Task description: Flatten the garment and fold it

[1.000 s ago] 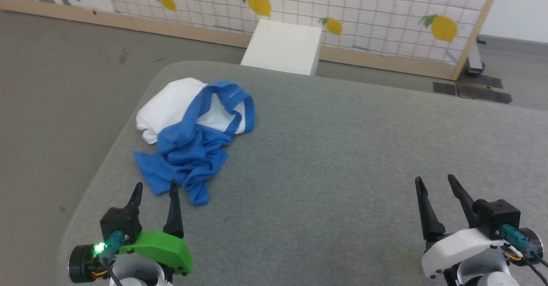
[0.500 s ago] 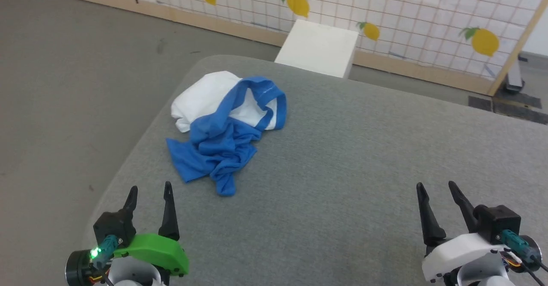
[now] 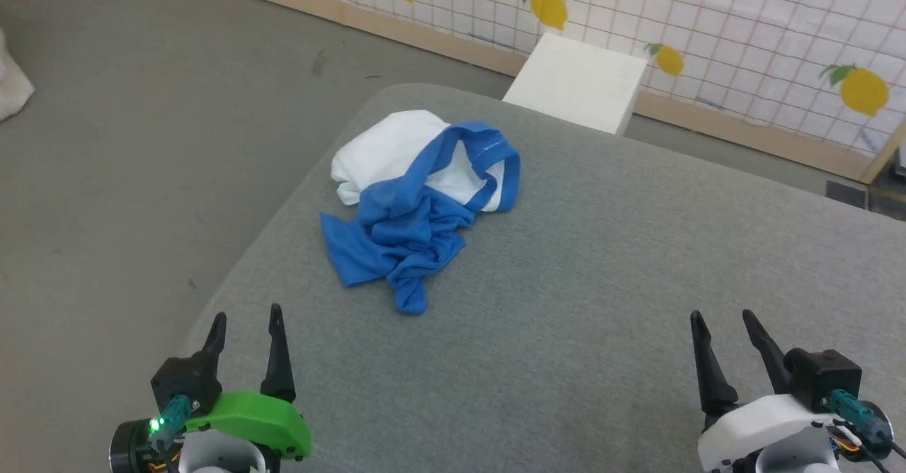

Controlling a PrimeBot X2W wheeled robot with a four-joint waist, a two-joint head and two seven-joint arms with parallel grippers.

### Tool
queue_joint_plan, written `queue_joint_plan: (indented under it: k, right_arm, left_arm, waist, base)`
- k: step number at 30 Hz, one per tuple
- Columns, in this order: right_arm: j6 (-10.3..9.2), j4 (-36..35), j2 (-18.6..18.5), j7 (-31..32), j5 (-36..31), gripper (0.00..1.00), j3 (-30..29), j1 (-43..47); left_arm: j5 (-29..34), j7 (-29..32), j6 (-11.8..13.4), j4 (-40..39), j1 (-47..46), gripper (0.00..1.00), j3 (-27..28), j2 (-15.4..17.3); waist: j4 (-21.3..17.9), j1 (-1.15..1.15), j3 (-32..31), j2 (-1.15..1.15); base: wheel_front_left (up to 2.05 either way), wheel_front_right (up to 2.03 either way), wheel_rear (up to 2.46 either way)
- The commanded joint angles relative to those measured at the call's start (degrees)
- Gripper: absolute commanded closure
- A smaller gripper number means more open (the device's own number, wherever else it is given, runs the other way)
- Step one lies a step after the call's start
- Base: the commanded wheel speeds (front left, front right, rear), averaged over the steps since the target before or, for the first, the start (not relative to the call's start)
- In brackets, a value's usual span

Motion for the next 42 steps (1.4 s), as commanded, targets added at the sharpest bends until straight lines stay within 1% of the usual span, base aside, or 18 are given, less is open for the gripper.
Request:
queue_joint_plan:
  k: [1, 12, 21, 25, 28, 31, 35, 37, 39, 41, 42]
  right_arm:
    - [-0.06, 0.6, 0.0, -0.6, 0.6, 0.0, -0.2, 0.7]
    - [-0.07, 2.9, 0.0, -1.9, 1.7, 0.0, -1.0, 0.7]
    - [-0.07, 4.1, 0.0, -3.0, 1.6, 0.0, -1.0, 0.4]
    - [-0.08, 4.3, 0.0, -3.4, 1.1, 0.0, -1.1, -0.1]
    - [-0.08, 4.5, 0.0, -3.7, 0.4, 0.0, -1.2, -0.8]
    - [-0.08, 3.9, 0.0, -3.3, -0.7, 0.0, -1.6, -1.8]
    - [-0.08, 2.3, 0.0, -2.3, -2.4, 0.0, -2.8, -3.2]
    - [-0.08, 1.3, 0.0, -1.7, -3.2, 0.0, -3.4, -3.8]
    - [-0.08, 0.3, 0.0, -1.3, -3.8, 0.0, -4.1, -4.3]
    - [-0.09, -0.7, 0.1, -1.0, -4.1, 0.0, -5.0, -4.6]
    - [-0.09, -1.1, 0.1, -0.8, -4.0, 0.0, -5.4, -4.7]
  left_arm:
    - [-0.7, -0.6, 0.4, 0.5, 0.7, 0.0, 0.1, 0.0]
    - [-2.0, -1.9, 0.4, 1.9, 0.9, 0.0, 0.0, -0.1]
    - [-4.3, -2.9, 0.1, 1.7, -1.1, 0.0, -0.4, -0.2]
    - [-6.3, -3.4, -1.3, 2.1, -5.6, 0.0, -1.1, -0.2]
    - [-8.0, -3.7, -3.0, 3.5, -12.3, 0.0, -1.8, -0.2]
    - [-8.9, -2.8, -4.6, 7.1, -20.5, 0.0, -2.8, 0.6]
    - [-12.8, 3.9, -6.3, 14.6, -33.2, 0.0, -3.6, 1.5]
    - [-14.1, 9.0, -7.1, 18.9, -39.4, 0.0, -5.0, 2.8]
    - [-15.6, 15.1, -7.6, 23.7, -44.8, 0.0, -6.4, 4.2]
    - [-17.3, 22.4, -7.9, 28.8, -49.2, 0.0, -7.8, 5.4]
    - [-18.1, 27.1, -8.0, 31.5, -51.0, 0.0, -8.8, 5.9]
  waist:
    - [0.8, 0.0, 0.1, 0.0]
    - [3.3, 0.0, 0.1, 0.0]
    - [3.9, 0.0, 0.7, 0.0]
    - [3.3, 0.0, 1.7, 0.0]
    - [2.2, 0.0, 3.1, 0.0]
    - [0.3, 0.0, 5.3, 0.0]
    - [-3.3, 0.0, 9.3, 0.0]
    - [-5.2, 0.0, 11.5, 0.0]
    - [-7.2, 0.0, 13.8, 0.0]
    - [-8.9, 0.0, 15.9, 0.0]
    - [-9.9, 0.0, 16.9, 0.0]
  base:
    - [0.0, 0.0, 0.0]
    - [0.0, 0.0, 0.0]
    - [0.0, 0.0, 0.0]
    - [0.0, 0.0, 0.0]
    - [0.0, 0.0, 0.0]
    - [0.0, 0.0, 0.0]
    - [0.0, 0.0, 0.0]
    - [0.0, 0.0, 0.0]
    - [0.0, 0.0, 0.0]
    - [0.0, 0.0, 0.0]
    - [0.0, 0.0, 0.0]
